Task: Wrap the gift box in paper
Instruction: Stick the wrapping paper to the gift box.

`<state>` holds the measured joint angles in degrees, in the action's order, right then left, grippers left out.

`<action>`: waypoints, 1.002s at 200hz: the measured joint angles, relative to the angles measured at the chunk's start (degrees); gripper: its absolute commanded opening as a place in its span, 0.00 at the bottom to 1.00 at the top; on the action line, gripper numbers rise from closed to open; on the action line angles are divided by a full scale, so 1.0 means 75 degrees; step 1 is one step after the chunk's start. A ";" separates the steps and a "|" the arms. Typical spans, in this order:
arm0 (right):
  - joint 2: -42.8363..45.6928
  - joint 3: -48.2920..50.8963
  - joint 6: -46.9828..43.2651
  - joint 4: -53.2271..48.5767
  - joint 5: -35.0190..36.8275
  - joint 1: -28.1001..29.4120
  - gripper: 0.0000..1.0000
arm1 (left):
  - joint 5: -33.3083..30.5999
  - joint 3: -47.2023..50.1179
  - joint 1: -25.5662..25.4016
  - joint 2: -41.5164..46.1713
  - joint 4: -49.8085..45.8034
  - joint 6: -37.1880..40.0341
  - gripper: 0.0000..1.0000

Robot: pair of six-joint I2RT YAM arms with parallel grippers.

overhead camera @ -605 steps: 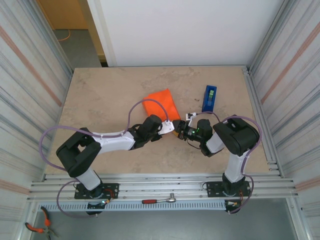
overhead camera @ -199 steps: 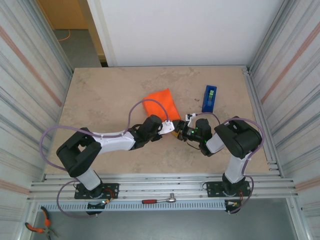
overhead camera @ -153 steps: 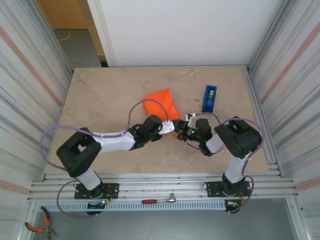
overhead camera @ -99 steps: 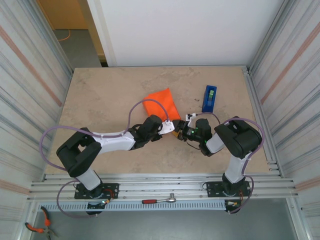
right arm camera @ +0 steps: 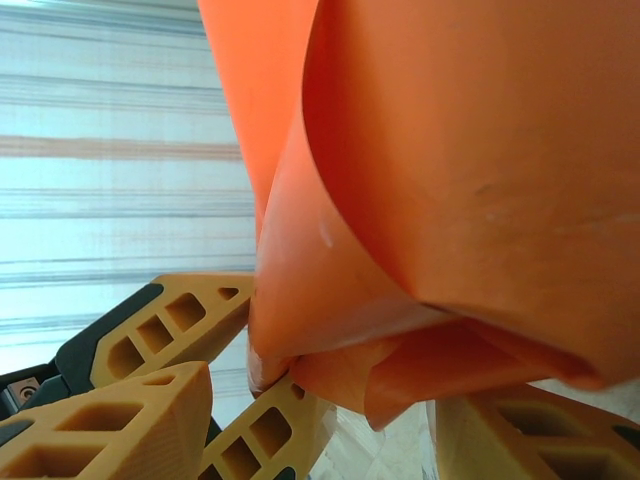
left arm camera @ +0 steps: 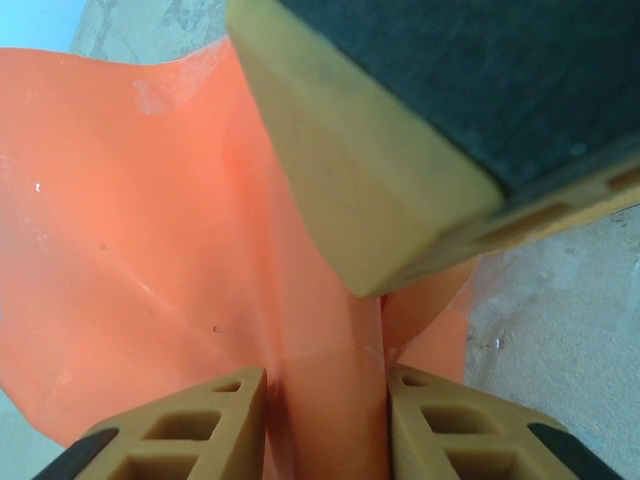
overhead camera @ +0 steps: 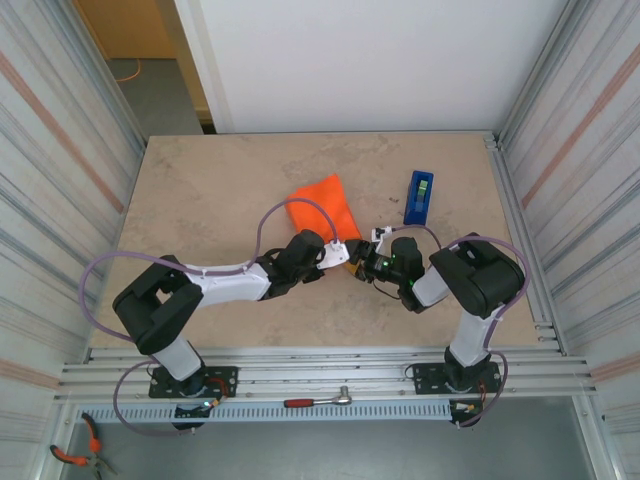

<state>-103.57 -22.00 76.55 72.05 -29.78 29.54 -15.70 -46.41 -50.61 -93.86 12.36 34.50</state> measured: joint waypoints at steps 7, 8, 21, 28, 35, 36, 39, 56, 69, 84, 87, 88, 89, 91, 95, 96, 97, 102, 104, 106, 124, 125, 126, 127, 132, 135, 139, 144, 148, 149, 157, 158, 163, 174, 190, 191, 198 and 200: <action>0.0017 0.0000 0.0000 -0.0032 0.0003 0.0000 0.58 | 0.0000 0.0000 0.0000 0.0000 0.0000 0.0000 0.33; 0.0017 0.0003 0.0000 -0.0038 0.0003 0.0000 0.58 | 0.0000 0.0000 0.0000 0.0000 0.0003 0.0000 0.33; 0.0041 0.0000 0.0000 -0.0079 0.0003 -0.0006 0.59 | 0.0000 0.0000 0.0000 0.0000 0.0003 0.0000 0.32; 0.0047 0.0003 -0.0003 -0.0090 0.0003 -0.0006 0.59 | 0.0000 0.0000 0.0000 0.0000 0.0000 0.0000 0.33; 0.0058 0.0003 -0.0003 -0.0111 0.0003 -0.0012 0.59 | -0.0003 0.0000 -0.0003 0.0000 0.0003 0.0000 0.33; 0.0061 0.0003 0.0000 -0.0114 0.0003 -0.0015 0.59 | -0.0003 0.0000 -0.0003 0.0000 0.0003 0.0000 0.32; 0.0067 0.0003 -0.0003 -0.0122 0.0003 -0.0020 0.59 | -0.0003 0.0000 -0.0003 0.0000 0.0003 0.0000 0.32; 0.0076 0.0003 0.0000 -0.0137 0.0003 -0.0041 0.59 | -0.0003 -0.0009 -0.0006 0.0000 -0.0003 0.0003 0.33; 0.0090 0.0003 0.0000 -0.0140 0.0003 -0.0055 0.59 | -0.0003 -0.0009 -0.0006 -0.0003 -0.0006 0.0003 0.32; 0.0111 0.0003 -0.0003 -0.0166 0.0003 -0.0087 0.59 | -0.0003 -0.0009 -0.0006 -0.0003 -0.0006 0.0003 0.32; 0.0114 0.0003 0.0000 -0.0172 0.0003 -0.0090 0.59 | -0.0003 -0.0009 -0.0006 -0.0003 -0.0006 0.0003 0.32; 0.0117 0.0003 -0.0003 -0.0175 0.0003 -0.0090 0.59 | -0.0003 -0.0012 -0.0006 -0.0003 -0.0006 0.0003 0.32; 0.0117 0.0003 0.0000 -0.0178 0.0006 -0.0090 0.59 | -0.0003 -0.0012 -0.0006 -0.0003 -0.0006 0.0003 0.32; 0.0117 0.0003 -0.0003 -0.0181 0.0003 -0.0090 0.59 | -0.0003 -0.0012 -0.0006 -0.0003 -0.0006 0.0003 0.32; 0.0122 0.0003 0.0000 -0.0187 0.0003 -0.0090 0.59 | -0.0003 -0.0012 -0.0006 -0.0003 -0.0006 0.0003 0.32; 0.0122 0.0003 -0.0003 -0.0187 0.0003 -0.0090 0.59 | -0.0003 -0.0012 -0.0006 -0.0003 -0.0006 0.0003 0.32; 0.0122 0.0003 0.0000 -0.0187 0.0003 -0.0090 0.59 | -0.0003 -0.0012 -0.0006 -0.0003 -0.0006 0.0003 0.32; 0.0128 0.0003 0.0000 -0.0189 0.0003 -0.0090 0.59 | -0.0003 -0.0012 -0.0006 -0.0003 -0.0006 0.0003 0.32; 0.0128 0.0003 0.0000 -0.0189 0.0003 -0.0090 0.59 | -0.0003 -0.0009 -0.0006 -0.0003 -0.0006 0.0003 0.32; 0.0128 0.0003 0.0000 -0.0189 0.0003 -0.0090 0.59 | -0.0003 -0.0012 -0.0006 -0.0003 -0.0006 0.0003 0.32; 0.0131 0.0003 0.0000 -0.0189 0.0006 -0.0093 0.59 | -0.0003 -0.0009 -0.0006 -0.0003 -0.0006 0.0006 0.32; 0.0131 0.0003 0.0000 -0.0189 0.0006 -0.0093 0.59 | -0.0003 -0.0012 -0.0006 -0.0003 -0.0006 0.0006 0.32; 0.0131 0.0003 -0.0003 -0.0189 0.0003 -0.0093 0.59 | -0.0003 -0.0012 -0.0006 -0.0003 -0.0006 0.0006 0.32; 0.0131 0.0003 0.0000 -0.0189 0.0003 -0.0093 0.59 | -0.0003 -0.0012 -0.0006 -0.0003 -0.0006 0.0006 0.32; 0.0131 0.0003 0.0000 -0.0189 0.0006 -0.0093 0.59 | -0.0003 -0.0012 -0.0006 -0.0003 -0.0006 0.0006 0.32; 0.0131 0.0003 0.0000 -0.0189 0.0003 -0.0093 0.59 | -0.0003 -0.0012 -0.0006 -0.0003 -0.0006 0.0006 0.32; 0.0131 0.0003 0.0000 -0.0189 0.0003 -0.0093 0.59 | -0.0003 -0.0012 -0.0006 -0.0003 -0.0006 0.0006 0.32; 0.0131 0.0003 0.0000 -0.0189 0.0003 -0.0093 0.59 | -0.0003 -0.0012 -0.0006 -0.0003 -0.0006 0.0006 0.32; 0.0131 0.0003 0.0000 -0.0189 0.0003 -0.0102 0.59 | -0.0003 -0.0012 -0.0006 -0.0003 -0.0006 0.0006 0.32; 0.0131 0.0003 0.0000 -0.0192 0.0003 -0.0105 0.59 | -0.0003 -0.0012 -0.0006 -0.0003 -0.0006 0.0006 0.32; 0.0131 0.0003 0.0000 -0.0189 0.0003 -0.0105 0.59 | -0.0003 -0.0012 -0.0006 -0.0003 -0.0006 0.0006 0.32; 0.0131 0.0003 0.0000 -0.0189 0.0003 -0.0105 0.59 | -0.0003 -0.0012 -0.0006 -0.0003 -0.0006 0.0006 0.32; 0.0131 0.0003 0.0000 -0.0189 0.0003 -0.0105 0.59 | -0.0003 -0.0012 -0.0006 -0.0003 -0.0006 0.0006 0.32; 0.0131 0.0006 0.0000 -0.0189 0.0003 -0.0105 0.59 | -0.0003 -0.0012 -0.0006 -0.0003 -0.0009 0.0006 0.32; 0.0137 0.0012 0.0000 -0.0189 0.0003 -0.0128 0.59 | -0.0003 -0.0012 -0.0006 -0.0003 -0.0006 0.0009 0.32; 0.0140 0.0012 0.0000 -0.0189 0.0003 -0.0128 0.59 | -0.0003 -0.0012 -0.0006 -0.0003 -0.0009 0.0009 0.32; 0.0160 0.0026 0.0000 -0.0189 0.0003 -0.0137 0.59 | -0.0003 -0.0012 -0.0006 -0.0003 -0.0006 0.0009 0.32; 0.0163 0.0032 0.0000 -0.0189 0.0003 -0.0140 0.59 | -0.0003 -0.0012 -0.0006 -0.0003 -0.0006 0.0009 0.32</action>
<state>-102.35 -21.76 76.55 70.63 -29.76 28.49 -15.73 -46.50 -50.65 -93.89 12.32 34.57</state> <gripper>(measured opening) 0.594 0.318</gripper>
